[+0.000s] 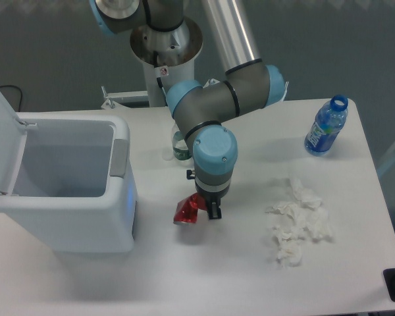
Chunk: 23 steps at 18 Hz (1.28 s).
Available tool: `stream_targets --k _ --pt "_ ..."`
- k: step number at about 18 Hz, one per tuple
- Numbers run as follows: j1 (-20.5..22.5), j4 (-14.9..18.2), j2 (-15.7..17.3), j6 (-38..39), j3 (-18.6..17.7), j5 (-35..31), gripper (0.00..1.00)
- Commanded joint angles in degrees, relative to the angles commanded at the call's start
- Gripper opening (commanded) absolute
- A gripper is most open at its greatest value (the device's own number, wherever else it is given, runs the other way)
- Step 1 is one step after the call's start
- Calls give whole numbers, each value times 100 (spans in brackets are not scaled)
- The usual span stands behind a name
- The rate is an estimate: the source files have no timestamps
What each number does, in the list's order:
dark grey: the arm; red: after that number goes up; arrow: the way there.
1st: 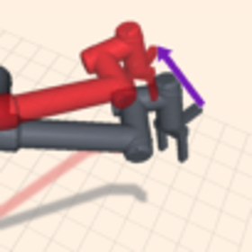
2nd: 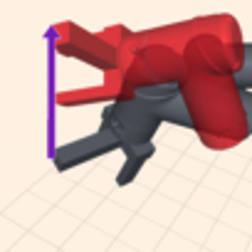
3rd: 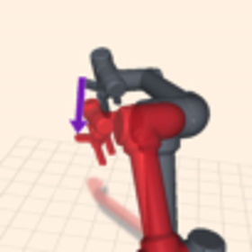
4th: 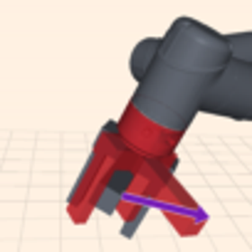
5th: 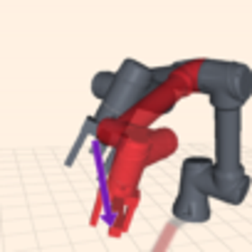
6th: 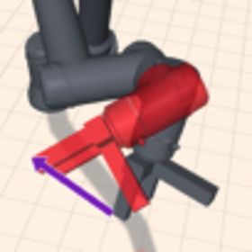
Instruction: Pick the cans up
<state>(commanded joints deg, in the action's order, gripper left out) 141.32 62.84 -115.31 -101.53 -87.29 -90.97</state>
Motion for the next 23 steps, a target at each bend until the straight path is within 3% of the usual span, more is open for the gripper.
stream_targets --k 6,10,23 --pt "457 -132 70 951 309 606 49" --pt "782 -79 465 1038 257 1371 49" --pt "1038 -9 659 986 -16 1407 48"
